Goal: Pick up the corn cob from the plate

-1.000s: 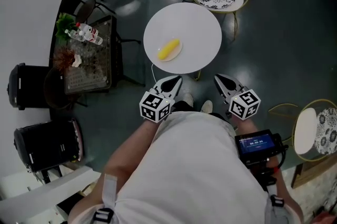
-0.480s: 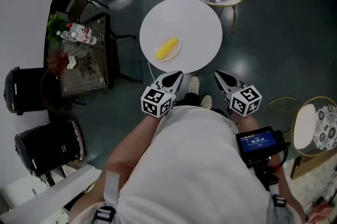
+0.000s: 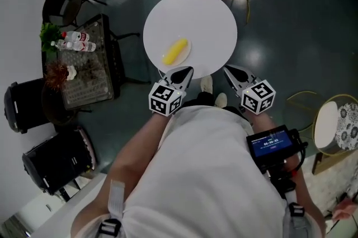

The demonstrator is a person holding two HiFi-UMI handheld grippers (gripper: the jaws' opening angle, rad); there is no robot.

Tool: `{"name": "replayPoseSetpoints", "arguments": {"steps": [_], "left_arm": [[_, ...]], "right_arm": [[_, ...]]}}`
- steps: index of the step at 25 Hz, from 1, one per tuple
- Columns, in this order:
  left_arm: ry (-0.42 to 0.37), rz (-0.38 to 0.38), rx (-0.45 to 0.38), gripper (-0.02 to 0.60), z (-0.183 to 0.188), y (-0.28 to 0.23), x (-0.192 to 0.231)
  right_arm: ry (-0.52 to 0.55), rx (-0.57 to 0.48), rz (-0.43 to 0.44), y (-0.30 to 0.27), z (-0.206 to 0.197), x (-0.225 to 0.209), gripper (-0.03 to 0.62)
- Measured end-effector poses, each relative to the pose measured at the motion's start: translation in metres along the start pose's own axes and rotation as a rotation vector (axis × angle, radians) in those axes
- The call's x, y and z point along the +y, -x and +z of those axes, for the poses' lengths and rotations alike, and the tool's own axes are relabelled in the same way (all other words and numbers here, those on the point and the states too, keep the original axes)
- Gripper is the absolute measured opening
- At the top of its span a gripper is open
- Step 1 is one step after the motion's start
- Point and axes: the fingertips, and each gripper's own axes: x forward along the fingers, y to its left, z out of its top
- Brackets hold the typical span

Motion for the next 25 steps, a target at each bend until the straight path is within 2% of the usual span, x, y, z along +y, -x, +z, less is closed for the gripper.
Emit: {"name": "replayPoseSetpoints", "arguments": {"steps": [5, 17, 25], "left_arm": [[-0.005, 0.008, 0.032, 0.006, -0.001, -0.013, 0.031], [0.042, 0.029, 0.163, 0.006, -0.029, -0.029, 0.064], [0.028, 0.107, 0.273, 0.006, -0.048, -0.028, 0.105]], "right_arm": [[-0.002, 0.008, 0.018, -0.032, 0.005, -0.013, 0.008], [-0.032, 0.045, 0.007, -0.048, 0.004, -0.026, 0.008], [-0.045, 0.067, 0.023, -0.071, 0.000, -0.025, 0.008]]}}
